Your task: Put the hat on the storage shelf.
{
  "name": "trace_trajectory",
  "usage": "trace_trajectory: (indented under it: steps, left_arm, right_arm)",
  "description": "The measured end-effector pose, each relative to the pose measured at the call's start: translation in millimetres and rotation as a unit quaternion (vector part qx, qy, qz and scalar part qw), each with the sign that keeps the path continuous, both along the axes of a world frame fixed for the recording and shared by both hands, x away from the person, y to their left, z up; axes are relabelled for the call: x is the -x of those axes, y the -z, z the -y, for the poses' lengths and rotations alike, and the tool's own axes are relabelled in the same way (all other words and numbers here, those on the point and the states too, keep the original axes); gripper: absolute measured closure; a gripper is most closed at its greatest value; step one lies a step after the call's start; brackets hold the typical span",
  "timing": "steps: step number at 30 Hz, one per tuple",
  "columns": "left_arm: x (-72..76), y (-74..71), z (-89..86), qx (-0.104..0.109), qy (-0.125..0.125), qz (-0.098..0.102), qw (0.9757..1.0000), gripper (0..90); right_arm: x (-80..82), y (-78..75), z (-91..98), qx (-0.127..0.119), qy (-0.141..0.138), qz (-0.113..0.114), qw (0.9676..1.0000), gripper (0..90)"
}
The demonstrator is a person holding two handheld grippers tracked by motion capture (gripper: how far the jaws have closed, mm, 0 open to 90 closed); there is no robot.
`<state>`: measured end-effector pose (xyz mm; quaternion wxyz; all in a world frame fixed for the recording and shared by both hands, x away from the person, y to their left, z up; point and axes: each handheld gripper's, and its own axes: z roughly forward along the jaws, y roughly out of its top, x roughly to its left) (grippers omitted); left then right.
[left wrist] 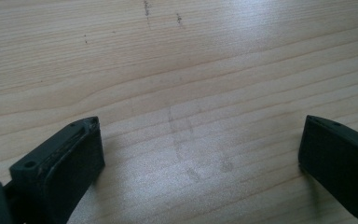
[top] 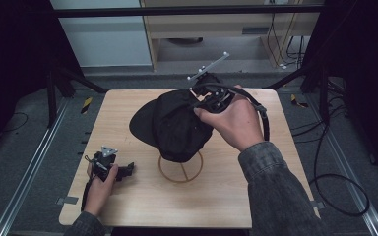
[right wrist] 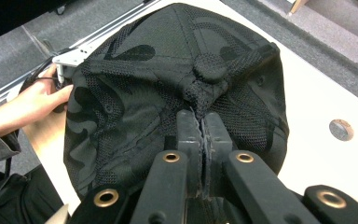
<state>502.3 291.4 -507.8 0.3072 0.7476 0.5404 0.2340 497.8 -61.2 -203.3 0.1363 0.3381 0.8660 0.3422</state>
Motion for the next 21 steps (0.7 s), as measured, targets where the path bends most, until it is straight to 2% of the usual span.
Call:
trace_trajectory:
  steps: [21]
  left_arm:
    - [-0.2,0.0,0.1,0.0,0.001,0.0,1.0,0.0]
  right_arm:
    - [-2.5,10.8,-11.7,0.011,-0.006,-0.012,0.9999,88.3]
